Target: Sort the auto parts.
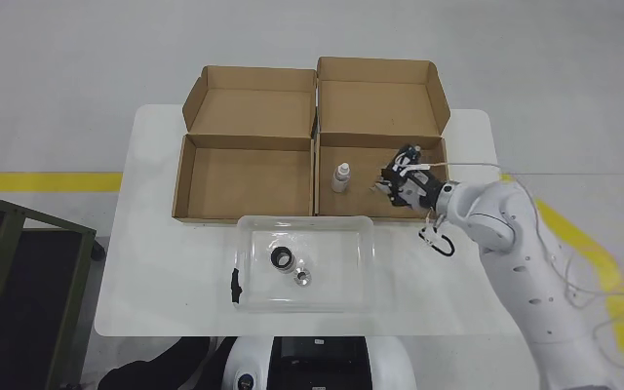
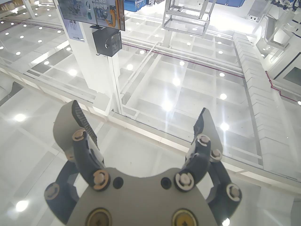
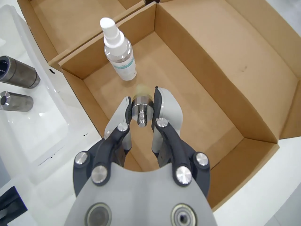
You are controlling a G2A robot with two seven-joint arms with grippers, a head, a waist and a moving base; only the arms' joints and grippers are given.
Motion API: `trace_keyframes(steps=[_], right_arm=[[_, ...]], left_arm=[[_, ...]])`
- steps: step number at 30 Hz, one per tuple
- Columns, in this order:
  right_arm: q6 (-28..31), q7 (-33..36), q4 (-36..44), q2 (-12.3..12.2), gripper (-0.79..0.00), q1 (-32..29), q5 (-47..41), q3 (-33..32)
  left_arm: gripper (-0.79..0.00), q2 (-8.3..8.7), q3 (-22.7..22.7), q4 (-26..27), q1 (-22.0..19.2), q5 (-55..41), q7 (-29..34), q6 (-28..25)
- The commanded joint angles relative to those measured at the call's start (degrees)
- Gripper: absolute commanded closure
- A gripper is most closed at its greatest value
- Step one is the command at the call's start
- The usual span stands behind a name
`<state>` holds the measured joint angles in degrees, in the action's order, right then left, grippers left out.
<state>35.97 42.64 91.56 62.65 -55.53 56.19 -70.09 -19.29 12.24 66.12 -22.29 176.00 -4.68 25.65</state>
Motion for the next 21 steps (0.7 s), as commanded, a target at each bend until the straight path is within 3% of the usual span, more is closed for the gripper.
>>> trace_keyframes(steps=[1,10,21], right_arm=[[0.3,1.3,-1.2,0.2,0.000,1.3,-0.7,1.3],[0.0,5.7,-5.7,1.0,0.000,6.4,-1.4,6.8],[-1.7,6.3,-11.0,2.1,0.000,10.6,-0.8,11.4]], left_arm=[[-0.785,0.00,0.0,0.0,0.0,0.0,0.0,0.0],[-0.785,0.00,0.0,0.0,0.0,0.0,0.0,0.0],[-0.785,0.00,0.0,0.0,0.0,0.0,0.0,0.0]])
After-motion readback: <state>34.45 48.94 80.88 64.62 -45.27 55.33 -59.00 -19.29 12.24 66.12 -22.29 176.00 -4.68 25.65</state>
